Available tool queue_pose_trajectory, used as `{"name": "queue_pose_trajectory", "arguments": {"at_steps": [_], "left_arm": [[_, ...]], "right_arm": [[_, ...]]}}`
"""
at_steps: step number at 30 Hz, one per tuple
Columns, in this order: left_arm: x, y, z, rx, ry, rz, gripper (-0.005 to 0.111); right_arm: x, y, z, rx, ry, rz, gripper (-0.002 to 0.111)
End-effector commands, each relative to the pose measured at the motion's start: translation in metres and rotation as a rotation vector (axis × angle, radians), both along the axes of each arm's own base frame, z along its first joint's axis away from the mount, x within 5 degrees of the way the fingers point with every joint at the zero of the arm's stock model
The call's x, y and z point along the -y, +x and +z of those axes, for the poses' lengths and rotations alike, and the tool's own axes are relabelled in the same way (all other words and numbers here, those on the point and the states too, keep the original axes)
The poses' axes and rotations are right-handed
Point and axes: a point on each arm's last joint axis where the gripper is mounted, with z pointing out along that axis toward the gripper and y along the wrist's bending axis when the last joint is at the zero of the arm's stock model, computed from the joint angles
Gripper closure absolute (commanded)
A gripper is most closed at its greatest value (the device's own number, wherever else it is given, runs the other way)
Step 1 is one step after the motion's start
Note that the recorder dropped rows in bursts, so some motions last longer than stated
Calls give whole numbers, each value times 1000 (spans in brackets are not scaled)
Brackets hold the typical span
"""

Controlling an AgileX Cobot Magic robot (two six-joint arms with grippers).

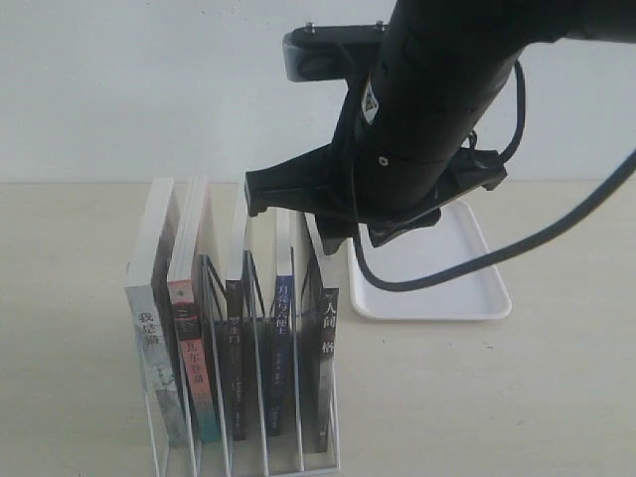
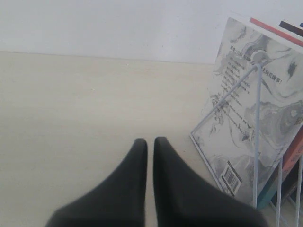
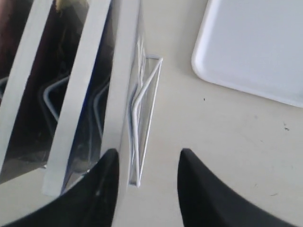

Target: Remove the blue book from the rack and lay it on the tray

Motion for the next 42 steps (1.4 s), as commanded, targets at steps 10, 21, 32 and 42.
{"name": "queue_pose_trajectory", "arguments": {"at_steps": [10, 21, 32, 42], "left_arm": [[0, 0, -1, 2, 7, 1, 103], [0, 0, -1, 2, 7, 1, 103], [0, 0, -1, 2, 7, 1, 103], [0, 0, -1, 2, 7, 1, 103]], "right_arm": [[0, -8, 12, 2, 41, 74, 76], [-3, -9, 5, -11, 58, 107, 75], [-6, -8, -11, -31, 49, 117, 76], [-11, -7, -21, -73, 41, 128, 87]]}}
